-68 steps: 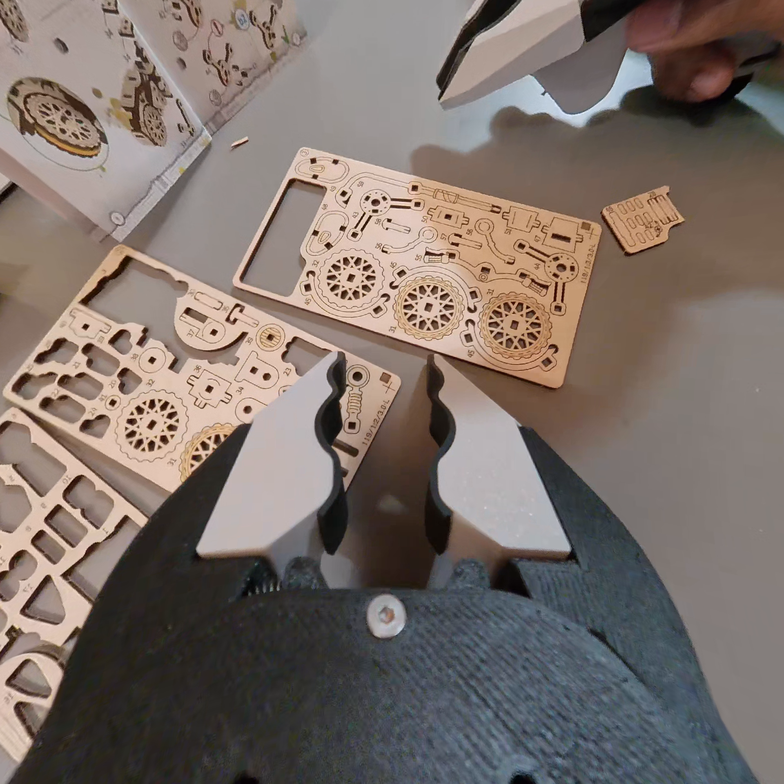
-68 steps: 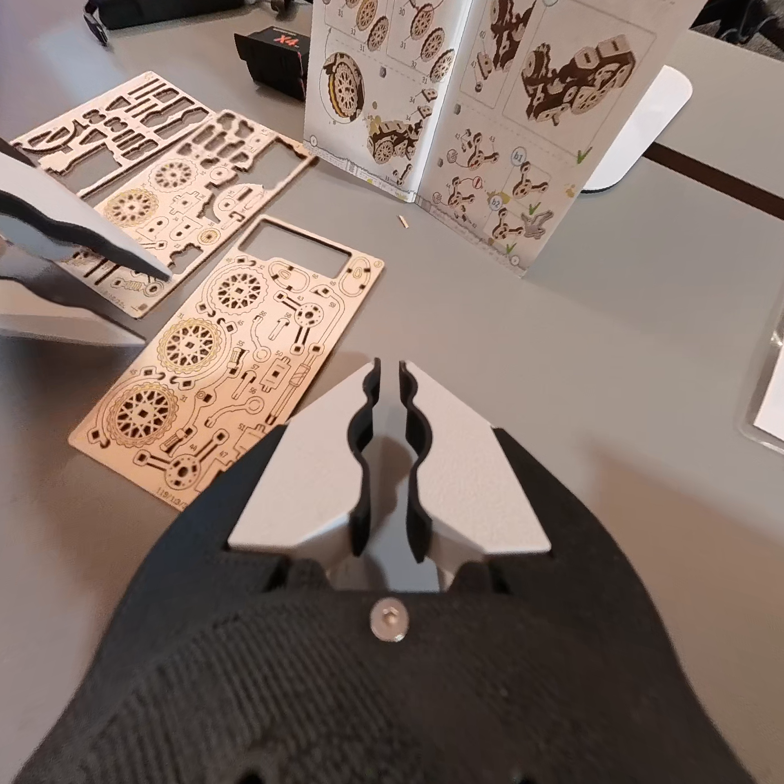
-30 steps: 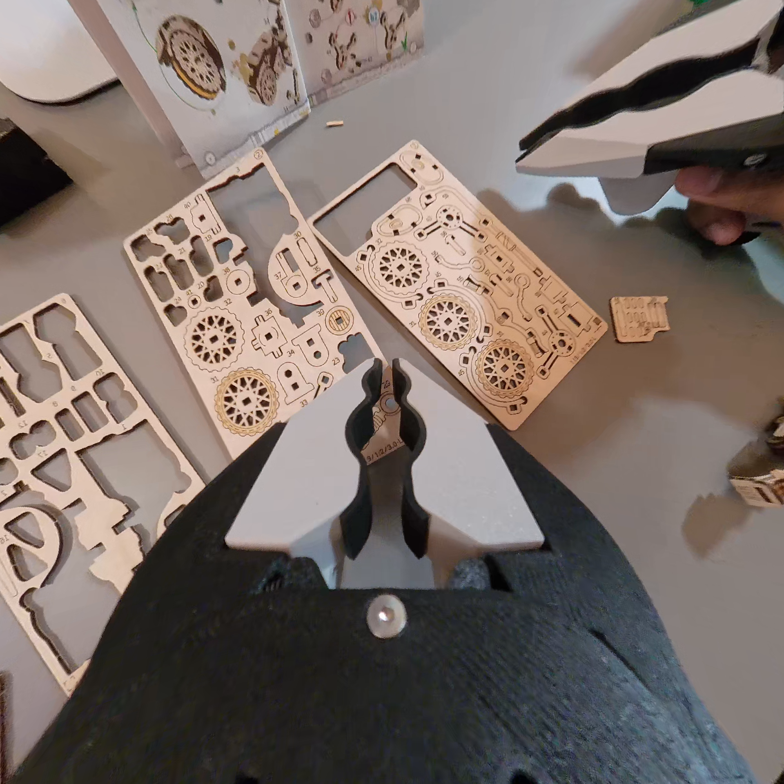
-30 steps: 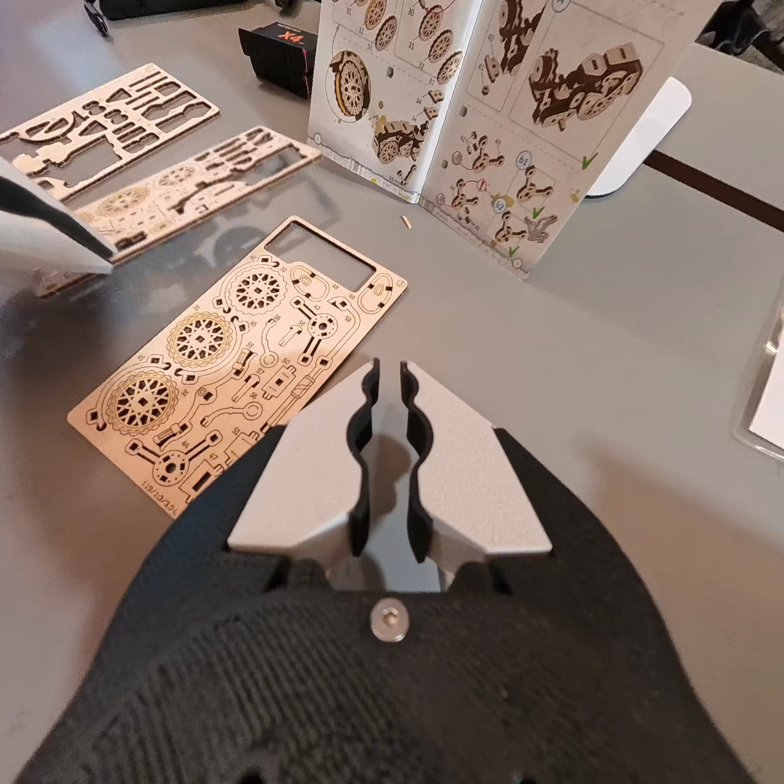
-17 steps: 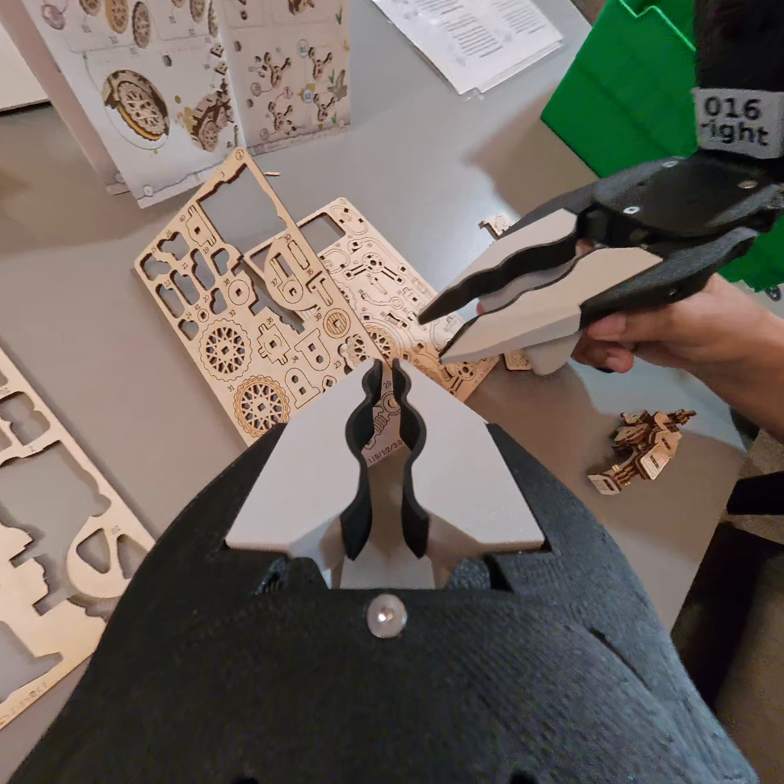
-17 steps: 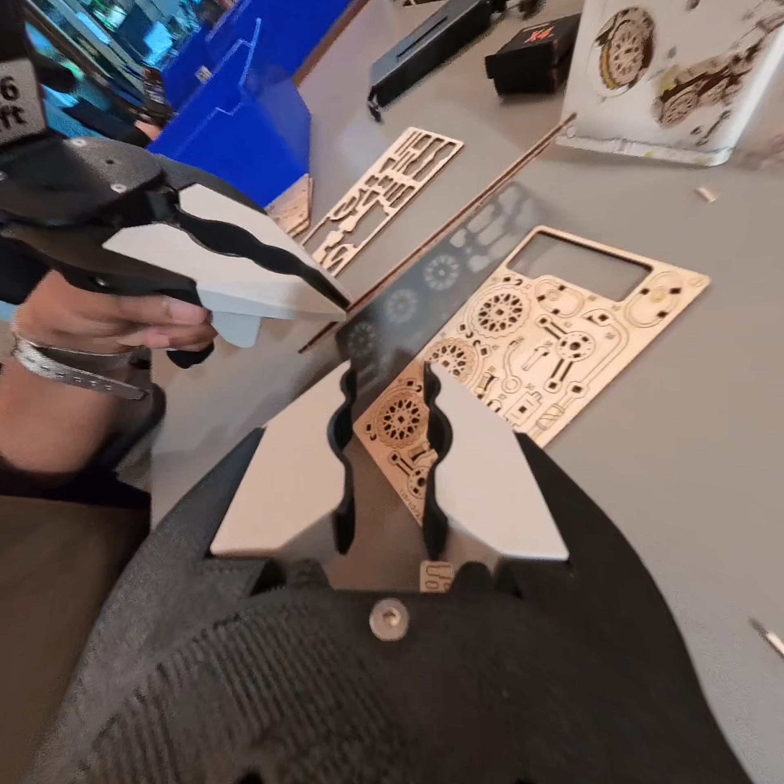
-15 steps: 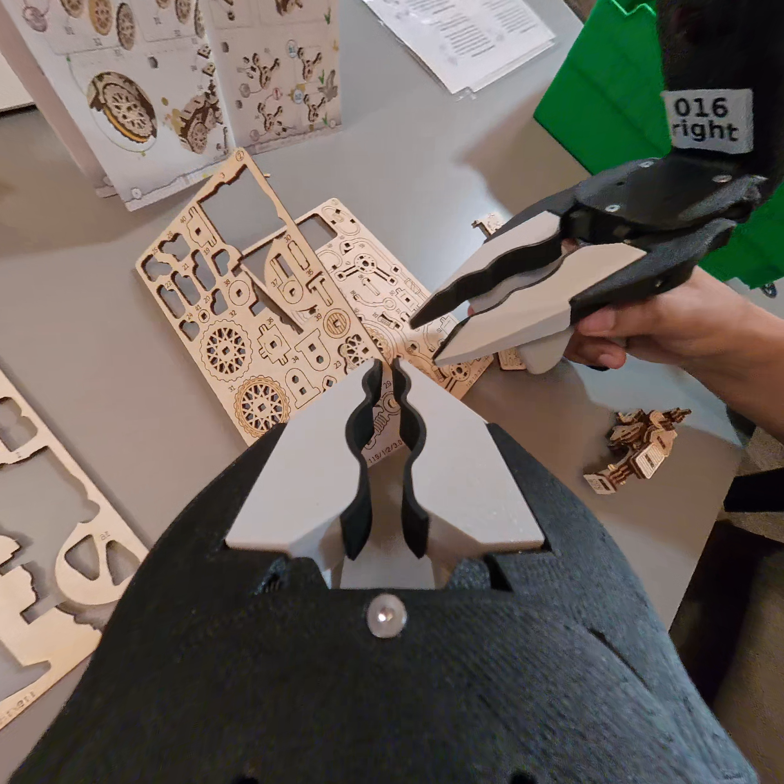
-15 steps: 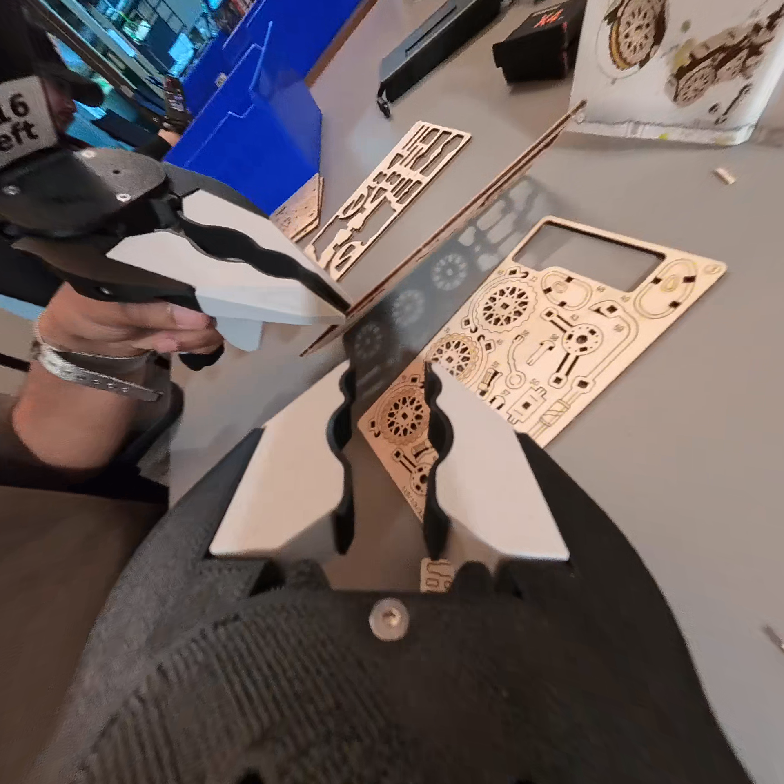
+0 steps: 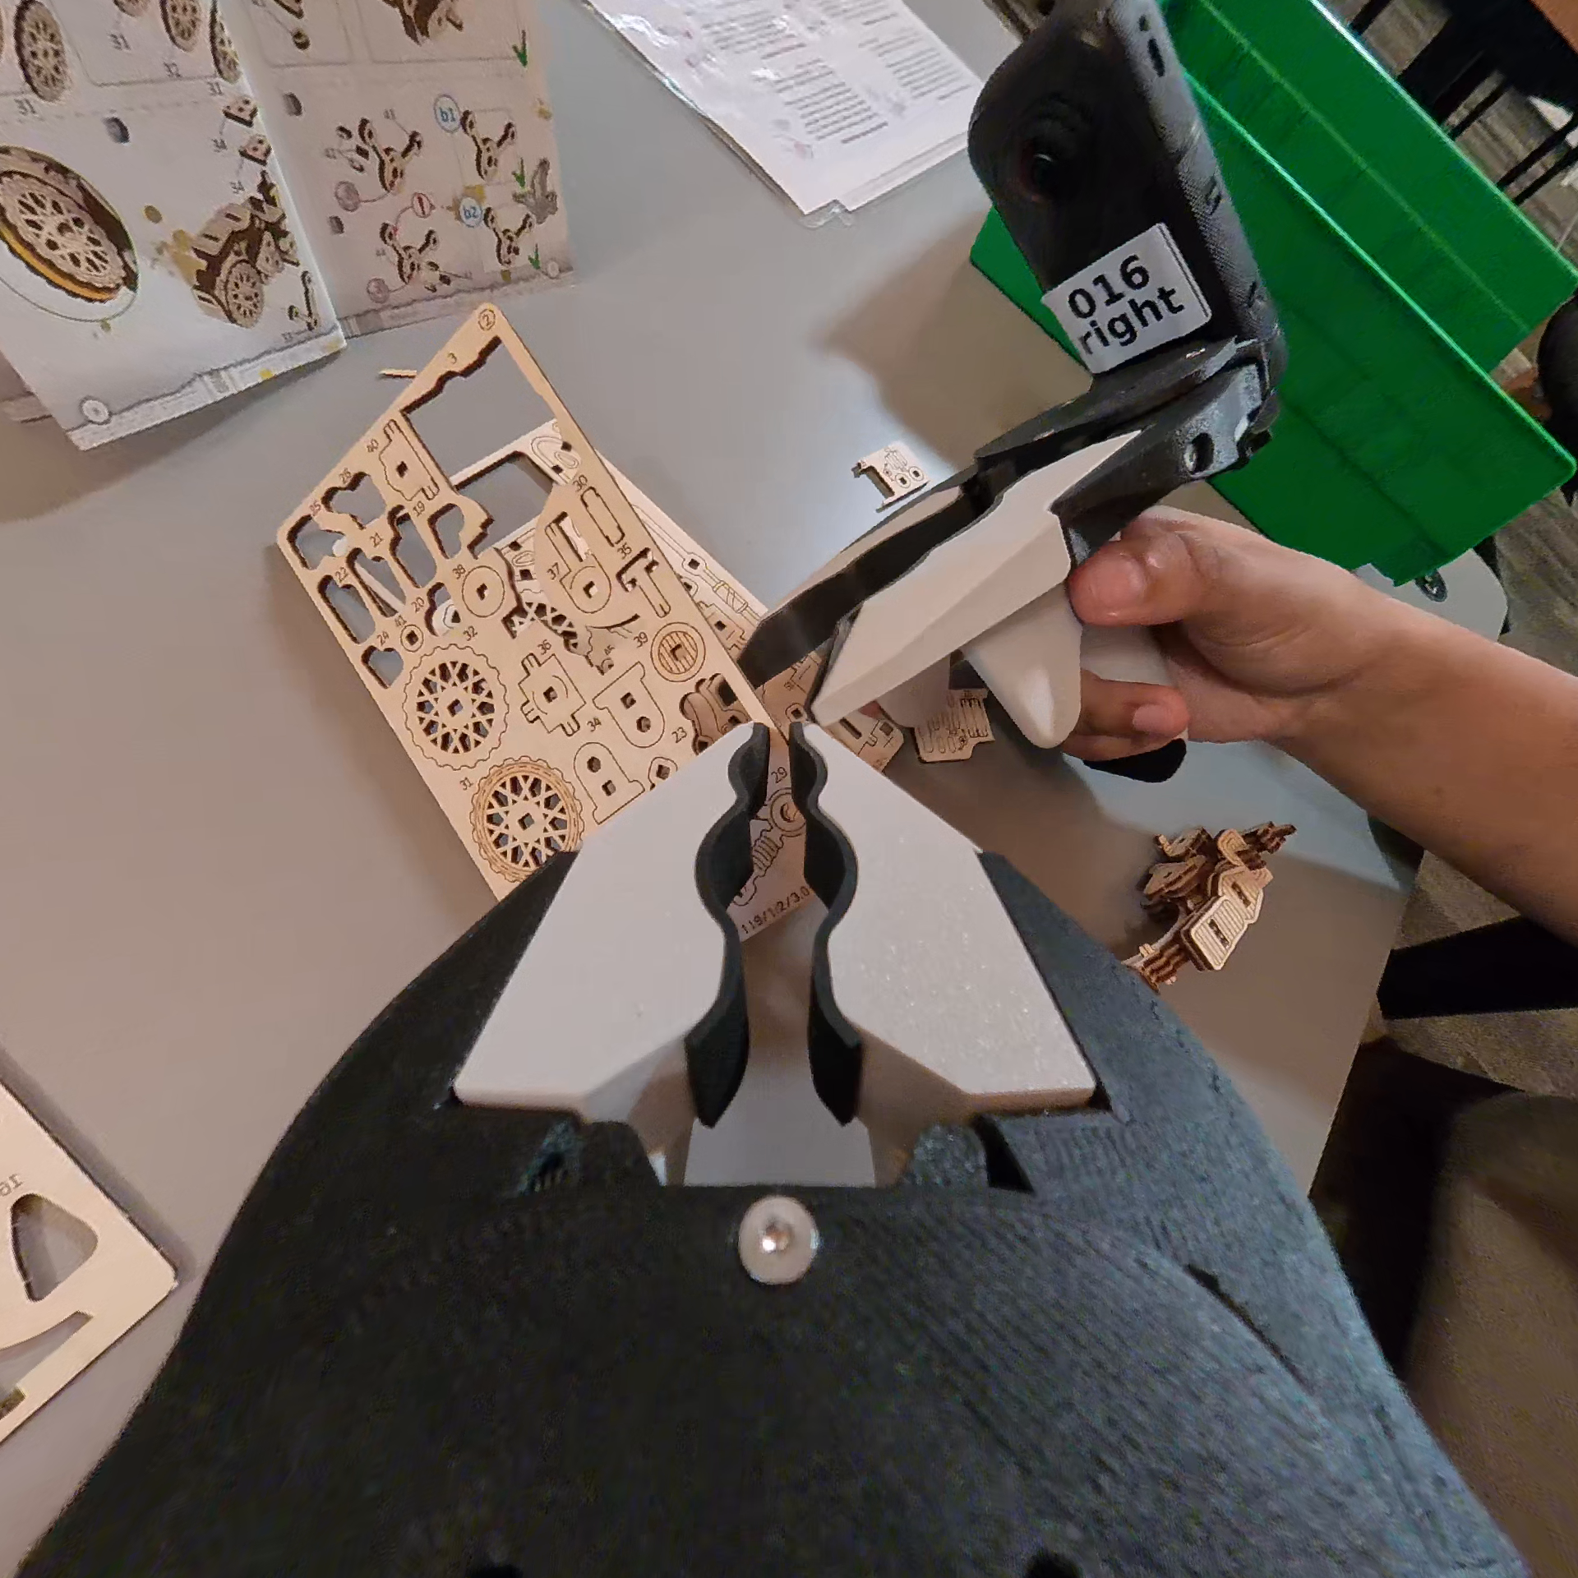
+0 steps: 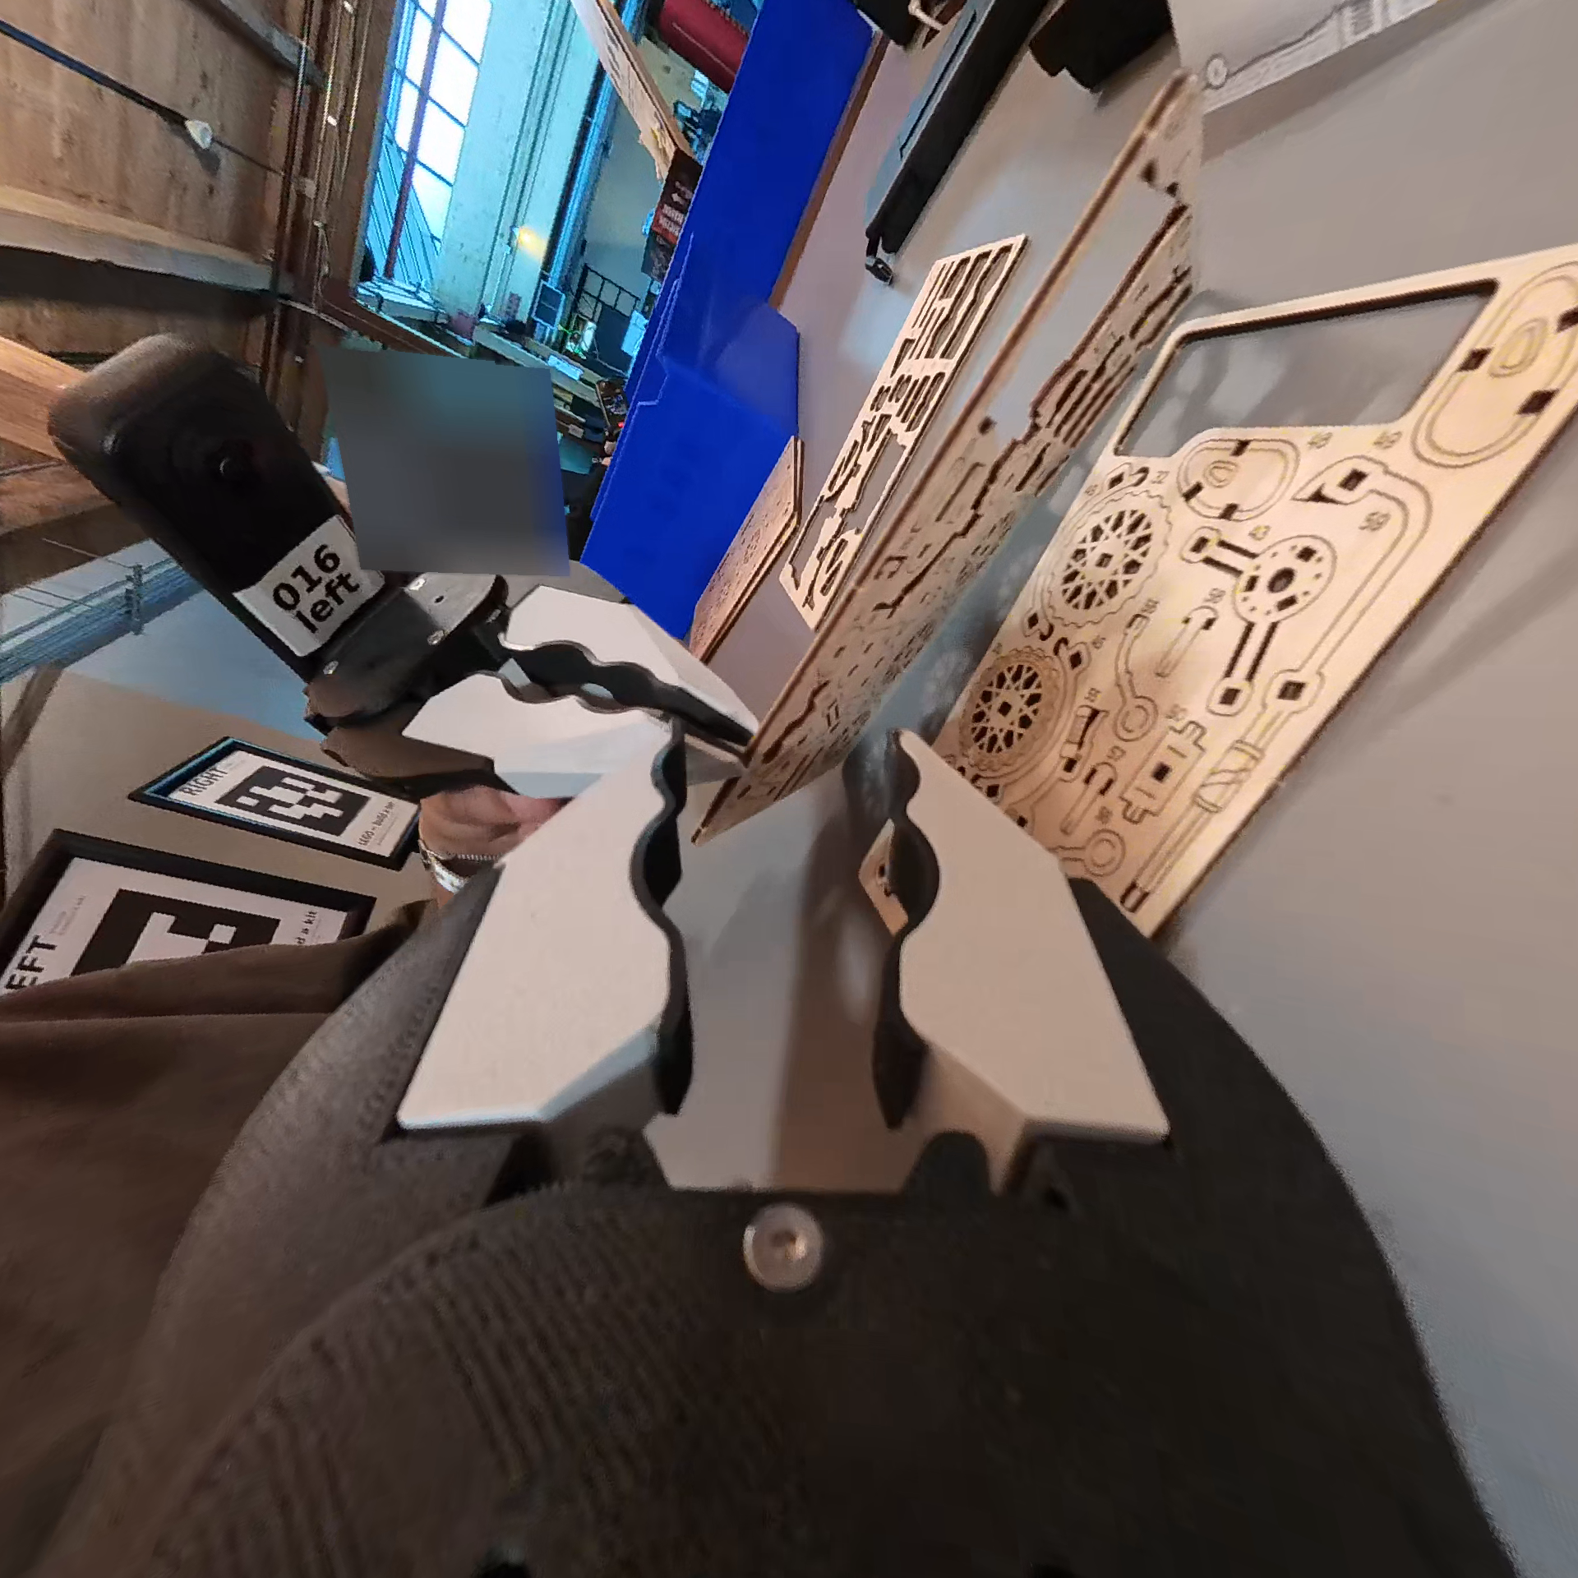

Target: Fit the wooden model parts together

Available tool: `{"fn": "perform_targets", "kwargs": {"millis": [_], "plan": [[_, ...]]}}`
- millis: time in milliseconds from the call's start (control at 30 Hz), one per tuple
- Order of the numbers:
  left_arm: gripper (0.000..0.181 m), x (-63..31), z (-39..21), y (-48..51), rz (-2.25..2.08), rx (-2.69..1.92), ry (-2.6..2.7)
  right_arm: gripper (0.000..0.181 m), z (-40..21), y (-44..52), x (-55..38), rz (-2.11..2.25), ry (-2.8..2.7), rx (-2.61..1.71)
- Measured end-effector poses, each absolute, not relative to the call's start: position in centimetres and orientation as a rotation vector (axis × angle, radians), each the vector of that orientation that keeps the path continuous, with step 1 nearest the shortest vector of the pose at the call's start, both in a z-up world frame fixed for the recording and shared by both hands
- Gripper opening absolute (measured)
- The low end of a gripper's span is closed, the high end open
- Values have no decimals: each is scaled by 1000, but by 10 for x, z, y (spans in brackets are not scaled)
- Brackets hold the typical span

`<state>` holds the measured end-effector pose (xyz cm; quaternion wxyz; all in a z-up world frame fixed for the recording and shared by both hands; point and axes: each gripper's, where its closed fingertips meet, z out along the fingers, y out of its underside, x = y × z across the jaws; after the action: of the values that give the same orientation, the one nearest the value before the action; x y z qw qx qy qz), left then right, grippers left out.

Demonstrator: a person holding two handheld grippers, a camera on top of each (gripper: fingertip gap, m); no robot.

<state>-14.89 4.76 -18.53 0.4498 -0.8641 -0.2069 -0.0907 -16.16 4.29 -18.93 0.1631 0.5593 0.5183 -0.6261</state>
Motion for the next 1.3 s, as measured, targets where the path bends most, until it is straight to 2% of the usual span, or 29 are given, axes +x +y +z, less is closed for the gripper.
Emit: {"fn": "perform_targets", "kwargs": {"millis": [33,400,467,533,600,667,700,733,767,833,933,1033,1233,1300], "plan": [[1,-148,-185,48,-230,-2134,-507,44,-190,44,-162,-1783,1464,1603],[2,-131,-189,54,-325,-2104,-423,42,-203,50,-160,-1697,1399,1637],[2,-126,-192,56,-333,-2112,-394,36,-204,48,-159,-1690,1369,1623],[3,-122,-196,58,-326,-2125,-364,12,-204,47,-158,-1691,1381,1616],[4,-121,-194,60,-329,-2096,-356,9,-204,50,-160,-1703,1402,1631],[18,-121,-180,62,-396,-1992,-361,4,-199,55,-162,-1743,1411,1636],[33,-125,-171,62,-413,-1924,-378,2,-196,59,-164,-1776,1408,1633],[55,-134,-162,61,-398,-1852,-409,0,-191,64,-165,-1815,1400,1622],[68,-150,-156,57,-349,-1780,-469,0,-186,68,-167,-1858,1388,1606],[76,-178,-151,45,-285,-1666,-571,0,-179,76,-169,-1920,1391,1586],[92,-191,-175,36,-353,-1705,-663,0,-168,79,-168,-2009,1413,1512],[86,-170,-182,45,-606,-1700,-659,0,-154,73,-166,-2095,1392,1396],[5,-140,-177,52,-815,-1671,-548,4,-161,55,-165,-2080,1472,1368],[0,-141,-176,50,-782,-1676,-528,17,-162,55,-165,-2081,1480,1375]]}}
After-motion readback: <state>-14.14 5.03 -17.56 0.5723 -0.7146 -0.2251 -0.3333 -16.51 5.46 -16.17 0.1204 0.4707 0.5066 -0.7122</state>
